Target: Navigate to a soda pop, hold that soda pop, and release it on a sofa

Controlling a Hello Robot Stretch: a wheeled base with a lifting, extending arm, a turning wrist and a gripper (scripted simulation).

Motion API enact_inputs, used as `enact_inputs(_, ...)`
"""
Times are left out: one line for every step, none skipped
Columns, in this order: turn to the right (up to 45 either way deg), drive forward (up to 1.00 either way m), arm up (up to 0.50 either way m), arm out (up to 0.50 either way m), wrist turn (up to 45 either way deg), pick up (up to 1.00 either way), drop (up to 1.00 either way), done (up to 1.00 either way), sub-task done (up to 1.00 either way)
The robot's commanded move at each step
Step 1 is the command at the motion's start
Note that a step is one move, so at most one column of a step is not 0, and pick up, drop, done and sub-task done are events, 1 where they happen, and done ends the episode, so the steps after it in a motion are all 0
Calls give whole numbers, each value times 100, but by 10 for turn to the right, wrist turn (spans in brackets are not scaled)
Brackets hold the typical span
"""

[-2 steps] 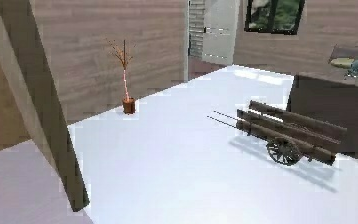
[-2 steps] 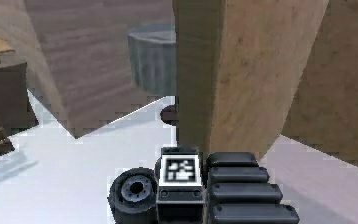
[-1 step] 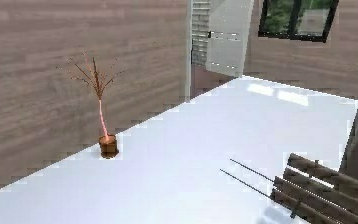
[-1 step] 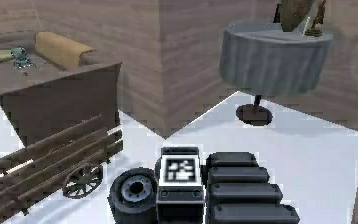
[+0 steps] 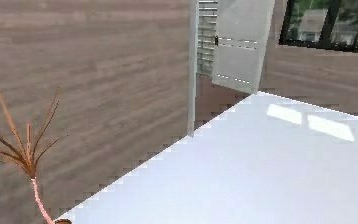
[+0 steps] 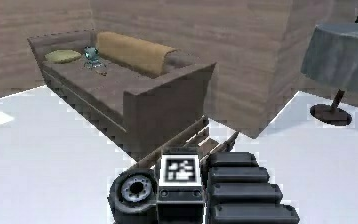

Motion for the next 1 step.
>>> enact_inputs(30,0,0,0,0,0,0,0,0)
